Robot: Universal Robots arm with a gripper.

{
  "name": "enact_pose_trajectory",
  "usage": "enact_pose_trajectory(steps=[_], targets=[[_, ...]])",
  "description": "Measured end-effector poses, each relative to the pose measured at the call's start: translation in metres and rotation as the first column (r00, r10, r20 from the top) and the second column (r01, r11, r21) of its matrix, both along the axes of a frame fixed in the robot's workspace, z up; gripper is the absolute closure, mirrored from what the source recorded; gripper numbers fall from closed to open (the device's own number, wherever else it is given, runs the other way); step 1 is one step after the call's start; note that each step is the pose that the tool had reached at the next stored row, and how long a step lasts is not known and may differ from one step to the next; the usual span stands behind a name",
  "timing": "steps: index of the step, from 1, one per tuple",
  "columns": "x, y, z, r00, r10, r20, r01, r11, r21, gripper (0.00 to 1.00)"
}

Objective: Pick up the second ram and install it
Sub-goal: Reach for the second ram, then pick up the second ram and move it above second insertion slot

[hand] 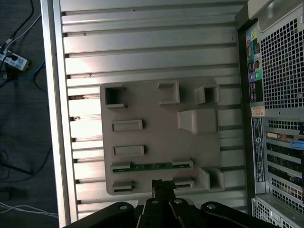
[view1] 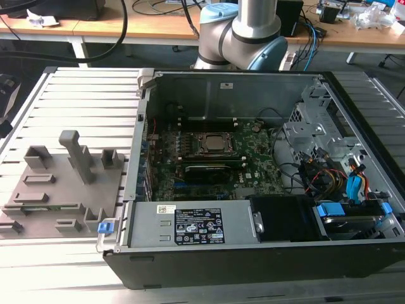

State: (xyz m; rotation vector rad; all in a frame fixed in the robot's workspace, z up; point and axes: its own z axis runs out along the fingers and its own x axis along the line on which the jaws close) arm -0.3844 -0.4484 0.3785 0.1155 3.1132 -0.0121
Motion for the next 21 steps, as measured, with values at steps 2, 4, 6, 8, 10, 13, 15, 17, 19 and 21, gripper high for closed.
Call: enact_pose_trajectory(steps=[2, 4, 6, 8, 10, 13, 15, 17, 19, 21], targets=[[0.0, -0.0002, 0.0, 1.0, 0.0, 0.0, 0.0, 1.0, 0.0, 0.89], [0.0, -0.0003, -0.0001, 1.0, 0.0, 0.0, 0.0, 1.0, 0.0, 0.89], [0.0, -0.0004, 0.0, 0.9998, 0.019, 0.0, -0.019, 0.9998, -0.0001, 0.89], [0.0, -0.0004, -0.0001, 0.9964, 0.085, 0.0, -0.085, 0.9964, 0.0, 0.89], [0.0, -0.0004, -0.0001, 0.9907, 0.136, 0.0, -0.136, 0.9907, 0.0, 0.89], [0.0, -0.0004, -0.0001, 0.9741, 0.226, 0.0, -0.226, 0.9741, -0.0001, 0.89], [0.0, -0.0004, -0.0001, 0.9666, 0.256, 0.0, -0.256, 0.9666, 0.0, 0.89], [0.0, -0.0004, -0.0001, 0.9561, 0.293, 0.0001, -0.293, 0.9561, -0.0001, 0.89], [0.0, -0.0004, -0.0001, 0.9379, 0.347, 0.0, -0.347, 0.9379, 0.0, 0.89], [0.0, -0.0004, -0.0001, 0.9268, 0.376, 0.0, -0.376, 0.9268, 0.0, 0.89]])
